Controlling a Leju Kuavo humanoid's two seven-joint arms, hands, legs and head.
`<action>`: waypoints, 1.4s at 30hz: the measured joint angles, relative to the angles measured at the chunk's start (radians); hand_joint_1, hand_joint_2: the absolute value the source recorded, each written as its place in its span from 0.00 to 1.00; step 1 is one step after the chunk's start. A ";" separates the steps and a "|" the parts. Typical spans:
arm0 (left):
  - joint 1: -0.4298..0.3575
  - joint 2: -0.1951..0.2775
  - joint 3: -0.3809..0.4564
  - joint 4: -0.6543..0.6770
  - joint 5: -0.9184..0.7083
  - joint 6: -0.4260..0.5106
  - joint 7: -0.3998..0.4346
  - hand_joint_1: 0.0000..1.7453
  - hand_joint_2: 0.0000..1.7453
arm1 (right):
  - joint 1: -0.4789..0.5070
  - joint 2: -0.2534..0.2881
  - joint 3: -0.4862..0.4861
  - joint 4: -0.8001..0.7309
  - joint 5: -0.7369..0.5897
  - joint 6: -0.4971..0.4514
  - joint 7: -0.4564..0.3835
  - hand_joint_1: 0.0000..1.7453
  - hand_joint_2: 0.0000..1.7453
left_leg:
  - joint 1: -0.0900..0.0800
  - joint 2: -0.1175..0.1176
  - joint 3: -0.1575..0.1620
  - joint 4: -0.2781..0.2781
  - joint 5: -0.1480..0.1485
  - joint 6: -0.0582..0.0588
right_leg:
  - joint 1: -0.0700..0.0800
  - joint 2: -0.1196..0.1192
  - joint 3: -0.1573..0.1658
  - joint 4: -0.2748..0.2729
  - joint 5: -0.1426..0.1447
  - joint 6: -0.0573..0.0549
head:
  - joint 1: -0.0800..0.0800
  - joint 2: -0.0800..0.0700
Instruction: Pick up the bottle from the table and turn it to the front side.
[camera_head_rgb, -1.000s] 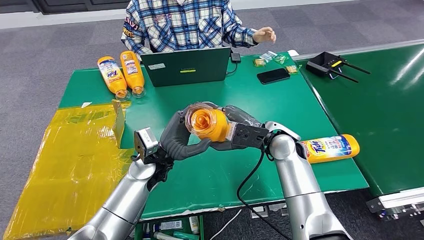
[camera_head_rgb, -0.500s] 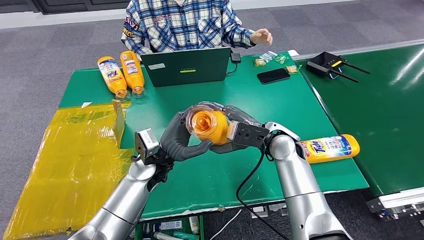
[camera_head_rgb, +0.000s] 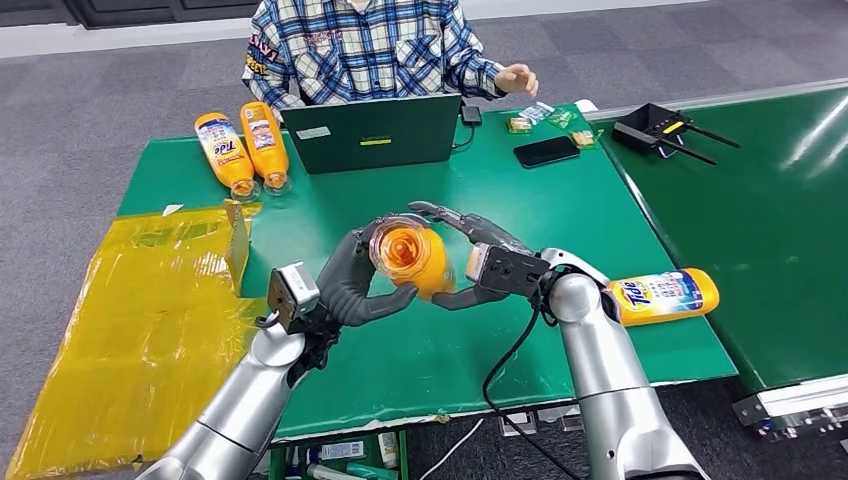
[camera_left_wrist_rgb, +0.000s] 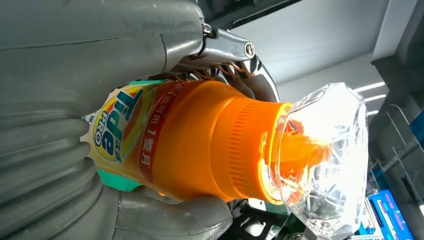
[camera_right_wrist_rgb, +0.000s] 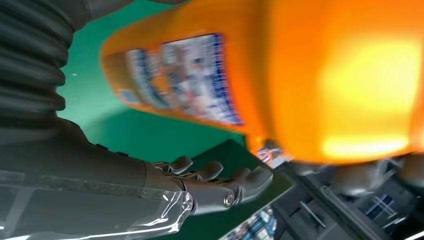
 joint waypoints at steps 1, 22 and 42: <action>0.003 0.004 0.002 -0.004 0.000 0.002 0.000 1.00 1.00 | 0.003 -0.003 -0.011 0.000 0.004 0.000 -0.001 0.00 1.00 | 0.000 0.000 0.000 0.000 0.000 0.000 | 0.000 0.000 0.000 0.000 0.000 0.000 | 0.000 0.000; 0.058 0.081 0.088 -0.166 -0.152 0.249 0.000 1.00 1.00 | 0.053 -0.029 -0.171 -0.002 0.000 0.000 -0.006 0.00 1.00 | 0.000 0.001 0.000 0.000 0.000 0.000 | 0.000 0.001 0.000 0.000 0.000 0.000 | 0.000 0.000; 0.003 0.176 0.052 -0.141 -1.507 1.001 0.564 1.00 1.00 | 0.087 -0.020 -0.195 -0.042 0.034 0.000 -0.006 0.00 1.00 | 0.000 0.002 0.000 0.000 0.000 0.000 | 0.000 0.002 -0.001 0.000 0.000 0.000 | 0.000 0.000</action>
